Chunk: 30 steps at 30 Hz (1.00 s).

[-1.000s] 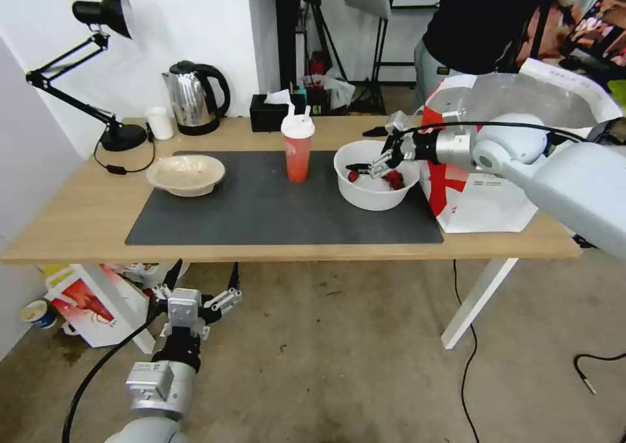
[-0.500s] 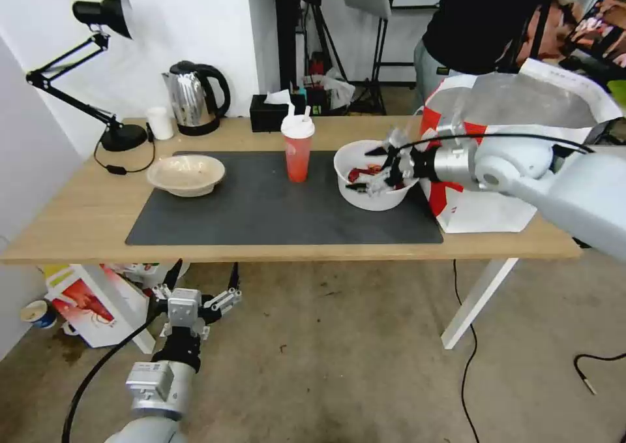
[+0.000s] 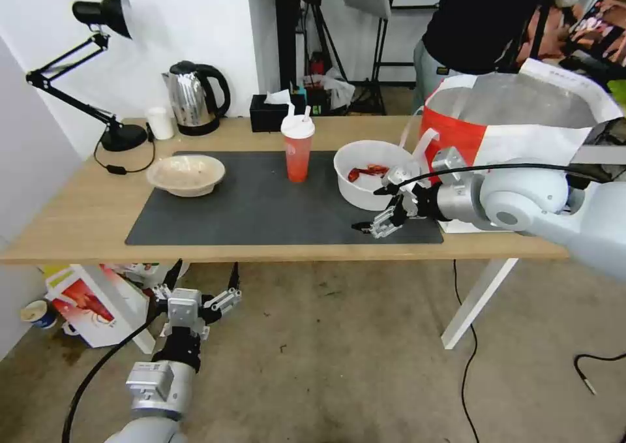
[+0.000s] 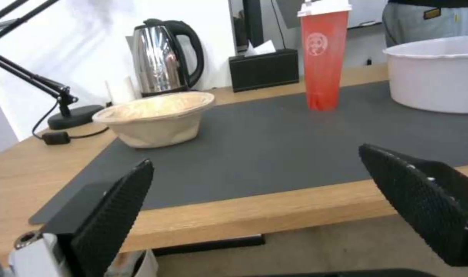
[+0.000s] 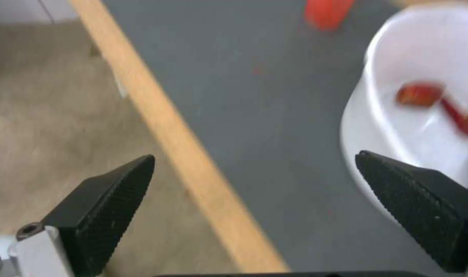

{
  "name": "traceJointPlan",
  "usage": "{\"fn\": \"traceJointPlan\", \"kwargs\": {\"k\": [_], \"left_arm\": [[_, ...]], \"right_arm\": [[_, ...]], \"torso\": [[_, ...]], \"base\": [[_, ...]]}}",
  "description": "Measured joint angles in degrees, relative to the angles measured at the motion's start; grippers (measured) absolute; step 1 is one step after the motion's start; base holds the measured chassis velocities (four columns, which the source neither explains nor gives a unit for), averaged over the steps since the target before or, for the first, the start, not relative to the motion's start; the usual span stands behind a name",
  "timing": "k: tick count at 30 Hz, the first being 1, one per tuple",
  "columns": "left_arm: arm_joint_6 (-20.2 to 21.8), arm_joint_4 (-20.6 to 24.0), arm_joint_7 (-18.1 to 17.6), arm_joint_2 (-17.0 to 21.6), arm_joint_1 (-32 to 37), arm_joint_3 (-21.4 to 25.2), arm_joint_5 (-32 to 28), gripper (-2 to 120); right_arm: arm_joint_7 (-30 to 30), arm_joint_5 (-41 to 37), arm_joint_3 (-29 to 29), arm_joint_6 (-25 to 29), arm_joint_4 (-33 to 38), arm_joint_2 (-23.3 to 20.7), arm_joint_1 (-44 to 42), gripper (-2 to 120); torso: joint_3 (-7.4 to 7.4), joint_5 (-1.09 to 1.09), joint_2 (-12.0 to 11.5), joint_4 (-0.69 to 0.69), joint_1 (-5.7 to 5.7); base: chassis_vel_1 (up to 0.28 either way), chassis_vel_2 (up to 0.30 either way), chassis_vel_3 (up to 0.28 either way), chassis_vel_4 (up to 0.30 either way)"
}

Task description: Pick up the trash from the table and place it into the takeout bag.

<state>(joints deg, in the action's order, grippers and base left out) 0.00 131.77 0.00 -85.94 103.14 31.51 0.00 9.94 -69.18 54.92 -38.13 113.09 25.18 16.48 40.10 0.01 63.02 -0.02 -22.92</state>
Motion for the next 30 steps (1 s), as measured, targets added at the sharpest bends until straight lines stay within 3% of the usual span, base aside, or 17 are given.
{"fn": "traceJointPlan", "kwargs": {"k": [4,11,30], "left_arm": [[0.0,0.0,0.0,0.0,0.0,0.0,0.0,100],[0.0,0.0,0.0,0.0,0.0,0.0,0.0,100],[0.0,0.0,0.0,0.0,0.0,0.0,0.0,100]], "right_arm": [[-0.3,0.7,0.0,-3.6,0.1,1.0,1.3,100],[-0.6,1.7,1.8,-3.7,-1.3,1.6,3.2,100],[-0.3,1.7,-0.7,-3.4,-5.0,3.0,4.8,100]], "torso": [[0.0,-0.02,0.0,0.04,0.0],[0.0,-0.01,0.0,0.02,0.0],[0.0,-0.01,0.0,0.02,0.0]], "base": [[0.0,0.0,0.0,0.0],[0.0,0.0,0.0,0.0],[0.0,0.0,0.0,0.0]]}}
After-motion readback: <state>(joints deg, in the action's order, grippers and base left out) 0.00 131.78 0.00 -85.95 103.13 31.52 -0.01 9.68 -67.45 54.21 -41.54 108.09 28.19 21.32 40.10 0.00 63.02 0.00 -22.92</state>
